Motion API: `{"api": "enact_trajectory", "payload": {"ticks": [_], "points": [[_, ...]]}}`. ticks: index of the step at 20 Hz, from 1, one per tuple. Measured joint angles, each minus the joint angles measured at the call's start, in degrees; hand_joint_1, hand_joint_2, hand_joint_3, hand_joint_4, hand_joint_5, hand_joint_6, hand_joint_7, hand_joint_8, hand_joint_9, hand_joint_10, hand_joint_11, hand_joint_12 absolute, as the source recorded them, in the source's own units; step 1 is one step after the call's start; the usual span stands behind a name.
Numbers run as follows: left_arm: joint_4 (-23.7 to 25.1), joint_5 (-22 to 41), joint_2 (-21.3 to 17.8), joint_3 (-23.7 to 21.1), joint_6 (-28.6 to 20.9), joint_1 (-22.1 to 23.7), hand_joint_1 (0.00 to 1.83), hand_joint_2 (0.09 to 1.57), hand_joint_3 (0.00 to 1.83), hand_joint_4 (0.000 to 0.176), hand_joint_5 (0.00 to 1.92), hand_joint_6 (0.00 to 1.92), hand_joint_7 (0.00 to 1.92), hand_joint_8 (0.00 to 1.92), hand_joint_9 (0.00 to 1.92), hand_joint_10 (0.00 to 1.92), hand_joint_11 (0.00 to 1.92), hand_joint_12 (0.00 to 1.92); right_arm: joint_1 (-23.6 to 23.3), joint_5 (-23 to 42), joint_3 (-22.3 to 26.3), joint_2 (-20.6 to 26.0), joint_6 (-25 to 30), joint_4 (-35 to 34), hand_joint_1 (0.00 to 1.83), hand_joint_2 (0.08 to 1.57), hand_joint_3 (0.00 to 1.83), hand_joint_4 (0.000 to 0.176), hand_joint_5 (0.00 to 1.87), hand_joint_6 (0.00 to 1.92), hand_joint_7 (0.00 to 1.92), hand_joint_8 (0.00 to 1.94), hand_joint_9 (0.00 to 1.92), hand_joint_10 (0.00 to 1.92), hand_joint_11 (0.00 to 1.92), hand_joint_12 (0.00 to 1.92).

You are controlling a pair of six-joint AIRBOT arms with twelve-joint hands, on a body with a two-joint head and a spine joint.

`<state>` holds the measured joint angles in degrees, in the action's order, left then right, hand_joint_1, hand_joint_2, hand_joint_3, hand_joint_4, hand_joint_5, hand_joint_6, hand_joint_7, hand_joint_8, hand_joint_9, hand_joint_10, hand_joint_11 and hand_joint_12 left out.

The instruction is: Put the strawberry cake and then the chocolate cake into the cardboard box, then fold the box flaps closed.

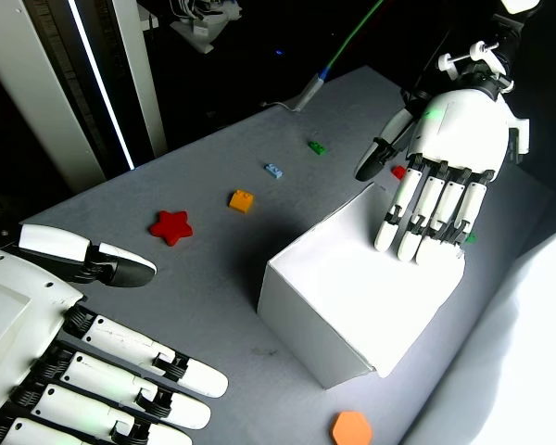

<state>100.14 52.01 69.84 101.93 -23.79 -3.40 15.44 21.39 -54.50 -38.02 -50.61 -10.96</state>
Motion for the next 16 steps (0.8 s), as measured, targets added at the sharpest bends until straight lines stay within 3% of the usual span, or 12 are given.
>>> {"api": "enact_trajectory", "payload": {"ticks": [1, 3, 5, 8, 9, 10, 12, 16], "points": [[-0.15, -0.02, -0.11, -0.07, 0.04, -0.11, 0.33, 1.14, 0.00, 0.062, 0.19, 0.00, 0.23, 0.00, 0.32, 0.00, 0.00, 1.06, 0.00, 0.07, 0.00, 0.02, 0.00, 0.04, 0.47, 1.07, 0.00, 0.000, 0.02, 0.00, 0.08, 0.00, 0.12, 0.02, 0.00, 0.44], [0.15, 0.04, -0.13, -0.04, -0.07, 0.33, 0.35, 1.14, 0.00, 0.057, 0.22, 0.01, 0.25, 0.01, 0.34, 0.01, 0.00, 1.06, 0.00, 0.11, 0.00, 0.02, 0.00, 0.04, 0.48, 1.08, 0.00, 0.000, 0.01, 0.00, 0.06, 0.00, 0.11, 0.01, 0.00, 0.42], [1.77, 0.61, -0.13, 0.11, -0.20, 1.81, 0.33, 1.15, 0.00, 0.060, 0.20, 0.00, 0.25, 0.00, 0.32, 0.00, 0.00, 1.06, 0.00, 0.22, 0.00, 0.00, 0.00, 0.04, 0.47, 1.08, 0.00, 0.000, 0.02, 0.00, 0.05, 0.00, 0.11, 0.01, 0.00, 0.53], [4.37, 1.66, -1.60, -1.07, -0.52, 4.31, 0.30, 1.15, 0.00, 0.056, 0.19, 0.00, 0.23, 0.00, 0.31, 0.00, 0.00, 1.04, 0.07, 0.22, 0.00, 0.02, 0.02, 0.04, 0.42, 1.10, 0.00, 0.000, 0.00, 0.00, 0.04, 0.00, 0.10, 0.00, 0.00, 0.42], [5.07, 1.81, -2.60, -2.01, -0.79, 5.16, 0.29, 1.15, 0.00, 0.062, 0.19, 0.00, 0.23, 0.00, 0.30, 0.00, 0.00, 1.03, 0.24, 0.31, 0.00, 0.02, 0.00, 0.00, 0.42, 1.10, 0.00, 0.000, 0.00, 0.00, 0.05, 0.00, 0.10, 0.00, 0.00, 0.51], [6.05, 2.08, -4.00, -3.28, -1.16, 6.12, 0.27, 1.16, 0.00, 0.058, 0.18, 0.00, 0.23, 0.00, 0.31, 0.00, 0.00, 1.05, 0.24, 0.20, 0.00, 0.00, 0.00, 0.04, 0.44, 1.09, 0.00, 0.000, 0.00, 0.00, 0.05, 0.00, 0.08, 0.00, 0.00, 0.46], [6.40, 2.23, -7.17, -6.51, -1.90, 7.04, 0.33, 1.15, 0.00, 0.061, 0.22, 0.01, 0.26, 0.00, 0.33, 0.01, 0.00, 1.07, 0.24, 0.24, 0.00, 0.00, 0.02, 0.04, 0.46, 1.10, 0.00, 0.000, 0.00, 0.00, 0.04, 0.00, 0.05, 0.01, 0.00, 0.17], [9.14, 3.45, -13.49, -12.63, -2.97, 7.58, 0.35, 1.14, 0.00, 0.062, 0.22, 0.00, 0.24, 0.00, 0.33, 0.00, 0.00, 1.09, 0.52, 0.42, 0.00, 0.02, 0.02, 0.07, 0.44, 1.11, 0.00, 0.000, 0.01, 0.00, 0.04, 0.00, 0.07, 0.01, 0.00, 0.19]]}}
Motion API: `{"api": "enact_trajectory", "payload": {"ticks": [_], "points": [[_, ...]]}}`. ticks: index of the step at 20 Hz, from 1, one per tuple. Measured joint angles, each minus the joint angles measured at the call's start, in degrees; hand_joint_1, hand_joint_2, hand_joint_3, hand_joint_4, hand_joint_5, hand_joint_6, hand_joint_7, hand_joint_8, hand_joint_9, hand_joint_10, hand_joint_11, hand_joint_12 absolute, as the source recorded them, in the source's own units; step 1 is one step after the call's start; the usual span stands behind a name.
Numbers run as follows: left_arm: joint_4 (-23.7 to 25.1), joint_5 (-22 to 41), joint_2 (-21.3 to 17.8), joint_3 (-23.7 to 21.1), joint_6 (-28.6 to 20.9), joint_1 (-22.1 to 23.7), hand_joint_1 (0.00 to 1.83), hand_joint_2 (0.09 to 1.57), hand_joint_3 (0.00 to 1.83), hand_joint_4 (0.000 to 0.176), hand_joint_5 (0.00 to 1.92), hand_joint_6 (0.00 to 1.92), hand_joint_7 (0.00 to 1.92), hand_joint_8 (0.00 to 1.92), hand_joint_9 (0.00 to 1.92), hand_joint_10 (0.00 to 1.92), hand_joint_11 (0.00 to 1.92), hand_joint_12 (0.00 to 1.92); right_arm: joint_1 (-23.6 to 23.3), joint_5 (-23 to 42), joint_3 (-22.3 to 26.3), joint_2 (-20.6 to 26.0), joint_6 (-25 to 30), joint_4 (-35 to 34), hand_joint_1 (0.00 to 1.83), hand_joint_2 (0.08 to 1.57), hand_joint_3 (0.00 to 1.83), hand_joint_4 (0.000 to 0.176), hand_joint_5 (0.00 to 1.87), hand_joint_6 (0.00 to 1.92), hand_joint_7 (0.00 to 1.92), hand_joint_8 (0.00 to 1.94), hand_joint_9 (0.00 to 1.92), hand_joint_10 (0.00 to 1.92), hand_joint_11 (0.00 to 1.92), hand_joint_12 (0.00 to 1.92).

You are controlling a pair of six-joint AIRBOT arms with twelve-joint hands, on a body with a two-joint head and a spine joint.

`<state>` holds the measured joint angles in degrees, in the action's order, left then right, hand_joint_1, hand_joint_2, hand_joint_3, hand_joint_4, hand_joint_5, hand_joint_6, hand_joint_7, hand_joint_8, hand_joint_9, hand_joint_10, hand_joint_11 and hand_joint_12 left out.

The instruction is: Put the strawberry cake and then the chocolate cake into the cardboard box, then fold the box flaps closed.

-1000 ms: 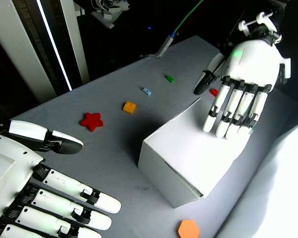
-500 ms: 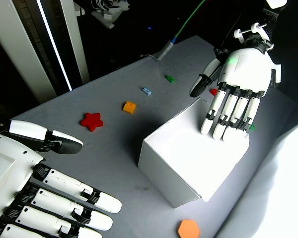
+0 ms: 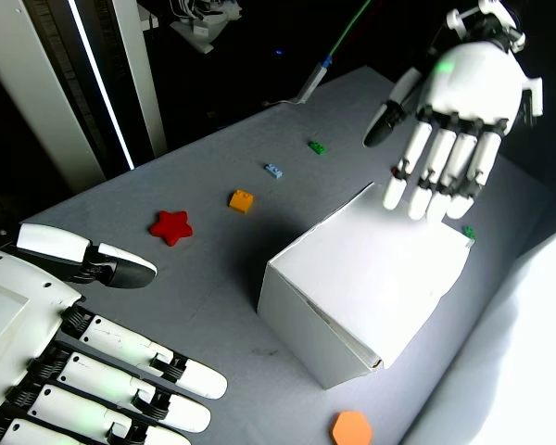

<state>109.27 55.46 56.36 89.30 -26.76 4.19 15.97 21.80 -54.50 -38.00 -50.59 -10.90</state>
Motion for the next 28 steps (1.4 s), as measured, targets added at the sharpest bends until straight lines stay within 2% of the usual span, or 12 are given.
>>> {"api": "enact_trajectory", "payload": {"ticks": [4, 7, 9, 10, 11, 12, 13, 14, 16, 19, 25, 28], "points": [[1.40, 0.46, -5.92, -3.58, -0.57, -2.12, 0.34, 1.13, 0.00, 0.064, 0.23, 0.00, 0.25, 0.00, 0.35, 0.01, 0.00, 1.14, 0.02, -0.11, 0.00, 0.00, 0.00, -0.02, 0.45, 1.11, 0.00, 0.000, 0.00, 0.00, 0.06, 0.00, 0.07, 0.01, 0.00, 0.16], [1.46, 0.15, -9.53, -6.58, -0.55, -5.99, 0.24, 1.17, 0.01, 0.045, 0.24, 0.01, 0.29, 0.01, 0.36, 0.01, 0.00, 1.15, 0.02, -0.13, 0.00, 0.00, 0.00, -0.02, 0.30, 1.13, 0.00, 0.000, 0.07, 0.02, 0.13, 0.01, 0.11, 0.02, 0.00, 0.32], [1.75, 0.50, -10.99, -8.39, -0.61, -7.65, 0.23, 1.19, 0.00, 0.006, 0.43, 0.04, 0.55, 0.04, 0.55, 0.06, 0.05, 1.30, 0.02, -0.11, 0.00, 0.00, 0.00, -0.02, 0.20, 1.17, 0.01, 0.000, 0.43, 0.13, 0.51, 0.09, 0.42, 0.16, 0.00, 1.00], [1.66, 0.44, -11.74, -9.27, -0.59, -7.76, 0.24, 1.20, 0.00, 0.000, 0.55, 0.04, 0.67, 0.06, 0.65, 0.10, 0.12, 1.34, 0.02, -0.02, 0.00, 0.00, 0.00, 0.00, 0.21, 1.18, 0.00, 0.000, 0.55, 0.25, 0.70, 0.11, 0.51, 0.41, 0.00, 1.33], [1.09, 0.24, -12.35, -10.01, -0.59, -7.76, 0.25, 1.20, 0.00, 0.000, 0.74, 0.03, 0.82, 0.15, 0.67, 0.49, 0.23, 1.43, 0.00, 0.00, 0.00, -0.02, 0.00, 0.00, 0.24, 1.19, 0.00, 0.000, 0.60, 0.44, 0.81, 0.20, 0.51, 0.74, 0.00, 1.60], [0.85, -0.02, -12.79, -10.86, -0.59, -7.76, 0.30, 1.22, 0.00, 0.000, 0.88, 0.08, 0.84, 0.47, 0.64, 0.89, 0.27, 1.54, 0.02, -0.04, 0.00, 0.00, 0.00, -0.02, 0.23, 1.25, 0.01, 0.000, 0.65, 0.79, 0.91, 0.48, 0.59, 1.11, 0.15, 1.83], [0.79, 0.00, -13.09, -11.39, -0.55, -7.93, 0.35, 1.24, 0.00, 0.000, 0.94, 0.12, 0.83, 0.71, 0.62, 1.06, 0.25, 1.62, 0.02, -0.02, 0.00, 0.00, 0.00, 0.00, 0.24, 1.29, 0.01, 0.000, 0.68, 0.98, 0.93, 0.76, 0.64, 1.35, 0.25, 1.90], [0.68, 0.13, -13.16, -11.52, -0.57, -8.28, 0.35, 1.27, 0.00, 0.000, 0.92, 0.47, 0.88, 1.04, 0.71, 1.36, 0.34, 1.72, 0.02, 0.02, 0.00, 0.00, 0.00, -0.02, 0.26, 1.34, 0.02, 0.000, 0.76, 1.23, 0.97, 1.10, 0.72, 1.66, 0.39, 1.92], [0.72, 0.09, -13.42, -11.52, -0.57, -9.38, 0.36, 1.33, 0.01, 0.000, 0.87, 1.40, 0.99, 1.58, 0.92, 1.77, 0.60, 1.91, 0.02, 0.09, 0.02, 0.00, 0.00, 0.00, 0.29, 1.43, 0.03, 0.000, 0.85, 1.45, 1.09, 1.61, 1.02, 1.90, 0.86, 1.92], [-0.22, -0.20, -15.65, -12.63, -0.55, -11.10, 0.43, 1.40, 0.02, 0.000, 0.81, 1.79, 0.95, 1.84, 0.94, 1.91, 0.71, 1.92, 0.02, 0.04, 0.00, 0.00, -0.02, -0.04, 0.34, 1.49, 0.03, 0.000, 1.00, 1.59, 1.19, 1.83, 1.21, 1.92, 1.18, 1.92], [-0.22, 0.44, -16.04, -11.93, -0.52, -11.34, 0.39, 1.47, 0.01, 0.000, 0.84, 1.76, 0.98, 1.84, 0.95, 1.92, 0.74, 1.92, 0.00, 0.20, 0.07, 0.00, 0.00, 0.00, 0.36, 1.55, 0.02, 0.000, 1.02, 1.70, 1.20, 1.89, 1.26, 1.92, 1.28, 1.92], [0.83, 0.81, -16.04, -13.03, -0.55, -10.05, 0.38, 1.48, 0.01, 0.000, 0.83, 1.74, 0.98, 1.83, 0.95, 1.92, 0.77, 1.92, 0.02, 0.20, 0.07, 0.00, 0.00, -0.02, 0.55, 1.52, 0.00, 0.000, 1.05, 1.69, 1.21, 1.89, 1.25, 1.92, 1.20, 1.92]]}}
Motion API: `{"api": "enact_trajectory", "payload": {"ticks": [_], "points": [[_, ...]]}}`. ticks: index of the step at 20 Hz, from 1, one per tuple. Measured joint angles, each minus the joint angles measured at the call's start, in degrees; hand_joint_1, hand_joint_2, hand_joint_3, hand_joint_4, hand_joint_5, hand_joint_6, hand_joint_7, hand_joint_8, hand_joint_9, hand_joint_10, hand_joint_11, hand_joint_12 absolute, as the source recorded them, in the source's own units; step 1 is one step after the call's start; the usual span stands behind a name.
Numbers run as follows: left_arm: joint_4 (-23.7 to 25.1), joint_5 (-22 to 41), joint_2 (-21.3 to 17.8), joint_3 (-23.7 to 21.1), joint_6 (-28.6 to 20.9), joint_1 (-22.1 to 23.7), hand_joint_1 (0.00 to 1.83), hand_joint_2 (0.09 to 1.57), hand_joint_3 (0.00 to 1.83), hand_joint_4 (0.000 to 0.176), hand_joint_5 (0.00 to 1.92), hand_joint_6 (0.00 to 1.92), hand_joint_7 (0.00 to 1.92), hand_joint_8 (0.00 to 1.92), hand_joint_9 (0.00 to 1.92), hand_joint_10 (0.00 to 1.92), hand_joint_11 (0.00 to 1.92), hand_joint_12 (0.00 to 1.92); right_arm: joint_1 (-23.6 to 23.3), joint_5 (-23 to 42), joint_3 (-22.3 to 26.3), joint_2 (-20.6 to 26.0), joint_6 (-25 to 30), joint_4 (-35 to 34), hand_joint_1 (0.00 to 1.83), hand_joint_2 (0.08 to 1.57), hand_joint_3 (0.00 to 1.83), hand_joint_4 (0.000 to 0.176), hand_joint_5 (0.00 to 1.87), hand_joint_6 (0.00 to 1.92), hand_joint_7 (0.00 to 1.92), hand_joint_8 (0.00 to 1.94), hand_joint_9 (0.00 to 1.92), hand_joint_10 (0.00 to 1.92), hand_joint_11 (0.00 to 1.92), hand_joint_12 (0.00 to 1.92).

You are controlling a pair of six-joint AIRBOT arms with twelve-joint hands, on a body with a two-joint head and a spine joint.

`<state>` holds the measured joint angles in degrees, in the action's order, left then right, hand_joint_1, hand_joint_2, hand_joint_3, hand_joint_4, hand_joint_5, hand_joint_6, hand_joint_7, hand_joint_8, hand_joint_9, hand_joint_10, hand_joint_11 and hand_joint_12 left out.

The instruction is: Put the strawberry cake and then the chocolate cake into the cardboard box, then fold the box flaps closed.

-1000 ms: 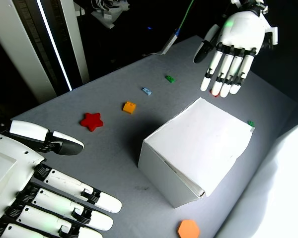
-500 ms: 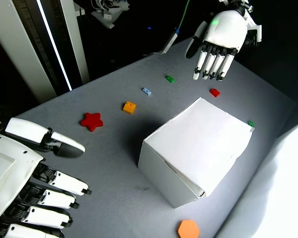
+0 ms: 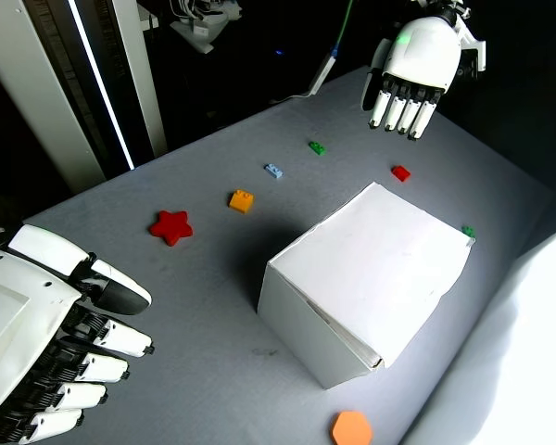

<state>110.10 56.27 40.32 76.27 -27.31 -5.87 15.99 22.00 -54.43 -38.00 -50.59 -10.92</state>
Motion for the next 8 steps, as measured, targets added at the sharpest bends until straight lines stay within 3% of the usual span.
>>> {"api": "enact_trajectory", "payload": {"ticks": [4, 5, 8], "points": [[0.37, 0.11, -0.07, -0.63, -0.07, 1.97, 0.37, 1.50, 0.00, 0.000, 0.82, 1.78, 0.98, 1.82, 0.96, 1.92, 0.80, 1.92, 0.00, -0.02, 0.04, 0.00, 0.00, 0.02, 0.56, 1.51, 0.00, 0.000, 1.09, 1.89, 1.25, 1.94, 1.28, 1.92, 1.20, 1.92], [0.33, -0.02, -0.07, -0.70, -0.13, 2.10, 0.40, 1.48, 0.00, 0.000, 0.80, 1.74, 0.97, 1.82, 0.93, 1.92, 0.71, 1.92, 0.00, 0.00, 0.04, 0.00, 0.00, 0.04, 0.61, 1.49, 0.00, 0.000, 1.10, 1.86, 1.26, 1.94, 1.30, 1.92, 1.21, 1.92], [0.48, 0.07, -0.07, -0.70, -0.22, 2.12, 0.44, 1.47, 0.00, 0.000, 0.82, 1.73, 0.97, 1.83, 0.93, 1.92, 0.72, 1.92, 0.00, -0.02, 0.04, 0.00, 0.00, 0.22, 0.61, 1.49, 0.00, 0.000, 1.12, 1.92, 1.29, 1.94, 1.32, 1.92, 1.21, 1.92]]}}
